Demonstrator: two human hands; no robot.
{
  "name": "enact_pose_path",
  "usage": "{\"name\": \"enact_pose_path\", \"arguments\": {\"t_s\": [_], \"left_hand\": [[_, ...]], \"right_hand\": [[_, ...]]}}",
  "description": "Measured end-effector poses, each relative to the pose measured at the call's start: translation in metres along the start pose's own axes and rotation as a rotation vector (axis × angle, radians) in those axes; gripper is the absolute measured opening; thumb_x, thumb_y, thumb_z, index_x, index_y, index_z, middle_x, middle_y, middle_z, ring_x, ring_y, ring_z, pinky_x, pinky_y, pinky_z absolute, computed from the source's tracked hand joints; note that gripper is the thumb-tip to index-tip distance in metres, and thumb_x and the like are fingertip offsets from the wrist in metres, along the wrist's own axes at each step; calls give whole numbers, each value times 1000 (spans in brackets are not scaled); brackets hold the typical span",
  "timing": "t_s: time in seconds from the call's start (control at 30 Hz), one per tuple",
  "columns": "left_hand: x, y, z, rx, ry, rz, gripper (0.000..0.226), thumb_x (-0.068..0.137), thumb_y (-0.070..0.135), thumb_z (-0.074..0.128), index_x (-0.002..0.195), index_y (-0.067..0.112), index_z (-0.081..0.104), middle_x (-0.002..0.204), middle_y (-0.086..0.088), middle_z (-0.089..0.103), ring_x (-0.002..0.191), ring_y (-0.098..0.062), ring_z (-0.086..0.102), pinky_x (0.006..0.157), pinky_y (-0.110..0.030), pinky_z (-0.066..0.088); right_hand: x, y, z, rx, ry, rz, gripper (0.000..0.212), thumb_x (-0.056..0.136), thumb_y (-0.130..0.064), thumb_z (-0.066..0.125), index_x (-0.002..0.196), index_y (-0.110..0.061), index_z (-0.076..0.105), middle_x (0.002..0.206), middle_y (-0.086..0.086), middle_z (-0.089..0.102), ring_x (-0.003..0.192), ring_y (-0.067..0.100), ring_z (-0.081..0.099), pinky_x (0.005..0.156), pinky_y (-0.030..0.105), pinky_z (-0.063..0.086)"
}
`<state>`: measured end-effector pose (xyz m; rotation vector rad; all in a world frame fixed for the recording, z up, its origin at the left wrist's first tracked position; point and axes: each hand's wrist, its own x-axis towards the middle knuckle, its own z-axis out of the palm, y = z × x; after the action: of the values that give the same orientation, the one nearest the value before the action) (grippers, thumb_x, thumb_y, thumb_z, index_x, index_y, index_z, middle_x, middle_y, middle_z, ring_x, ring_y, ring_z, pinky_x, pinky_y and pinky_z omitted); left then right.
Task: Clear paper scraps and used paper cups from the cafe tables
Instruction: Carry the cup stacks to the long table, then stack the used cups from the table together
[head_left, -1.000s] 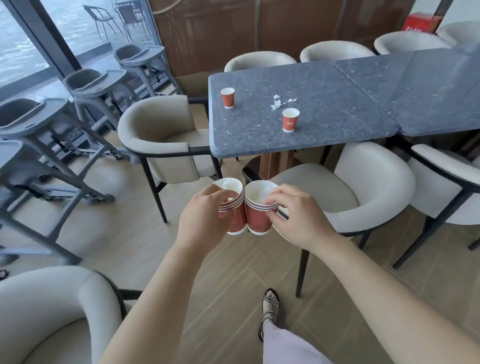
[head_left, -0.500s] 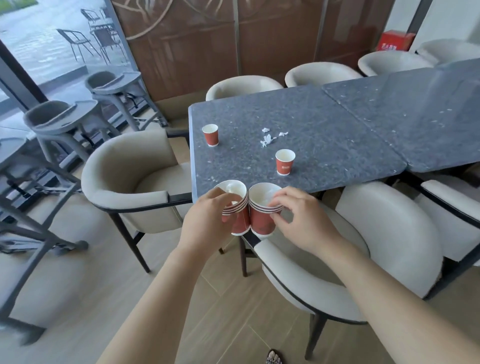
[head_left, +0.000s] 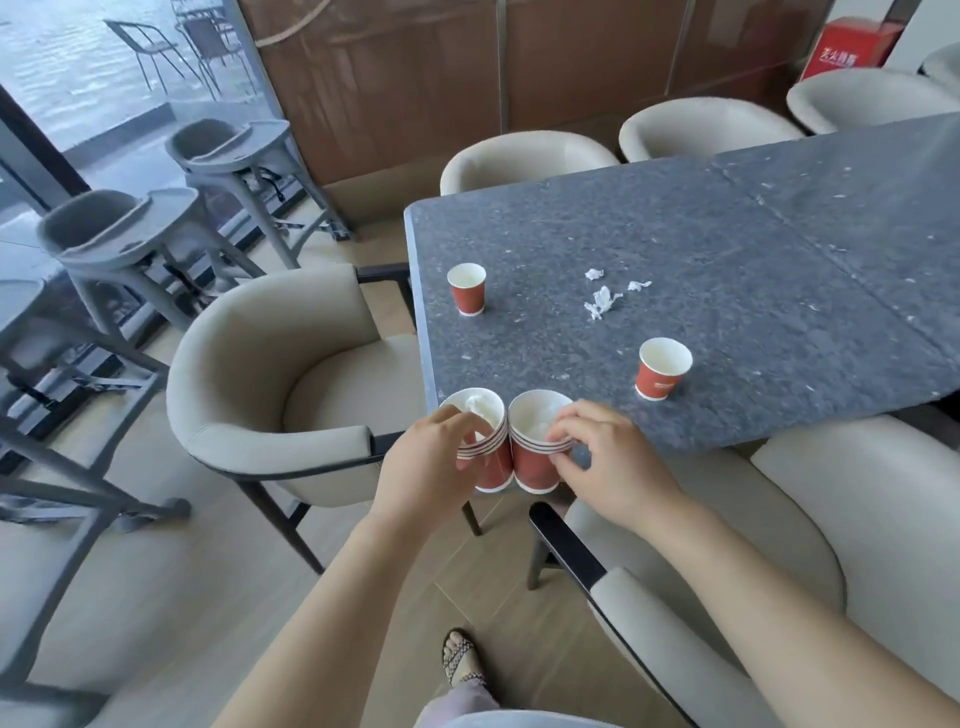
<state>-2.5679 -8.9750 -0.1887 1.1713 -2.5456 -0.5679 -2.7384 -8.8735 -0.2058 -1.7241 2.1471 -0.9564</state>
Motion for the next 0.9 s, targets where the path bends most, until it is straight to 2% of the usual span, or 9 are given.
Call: {"name": "enact_pose_path", "arguments": {"t_s": [0.13, 0.33, 0.47, 0.67, 0.77, 0.9], "left_hand": [[39, -46, -1, 18, -36, 3, 24, 74, 14, 63, 94, 28, 64, 96, 11, 61, 80, -19, 60, 59, -32, 49], [91, -96, 1, 20, -88, 7, 19, 75, 20, 66, 92, 29, 63, 94, 12, 62, 67, -15, 59, 55, -30, 49], [121, -109, 9, 35, -111, 25, 16, 76, 22, 65, 91, 28, 62, 95, 12, 62, 78, -17, 61, 54, -27, 46], [157, -101, 49, 41, -248, 44, 21, 80, 22, 62, 98, 31, 61, 104, 13, 60, 88, -15, 59, 58, -26, 41], [167, -93, 68, 53, -284, 47, 19, 81, 21, 62, 98, 29, 61, 103, 12, 59, 90, -16, 58, 59, -28, 45], [186, -87, 85, 75, -285, 51, 13, 82, 23, 61, 94, 26, 61, 98, 10, 59, 88, -16, 58, 56, -26, 38]], "right_hand": [[47, 1, 38, -12, -37, 36, 9, 74, -6, 68, 82, -11, 67, 95, -2, 62, 92, 18, 56, 80, 24, 43], [99, 11, 75, 3, -59, 115, 9, 74, -11, 72, 79, -13, 65, 95, -3, 62, 94, 17, 56, 81, 28, 45], [116, 31, 75, 14, -16, 217, 11, 72, -10, 74, 76, -12, 63, 92, -1, 63, 92, 20, 57, 79, 33, 47], [128, 72, 70, -91, -35, 391, 10, 75, -14, 72, 78, -13, 62, 94, -1, 62, 94, 22, 55, 73, 34, 46], [133, 86, 71, -126, -83, 423, 9, 77, -15, 70, 79, -14, 61, 96, -1, 61, 96, 22, 54, 72, 33, 45], [144, 103, 72, -115, -115, 432, 9, 78, -14, 69, 78, -14, 60, 97, -2, 60, 95, 21, 52, 72, 32, 44]]}}
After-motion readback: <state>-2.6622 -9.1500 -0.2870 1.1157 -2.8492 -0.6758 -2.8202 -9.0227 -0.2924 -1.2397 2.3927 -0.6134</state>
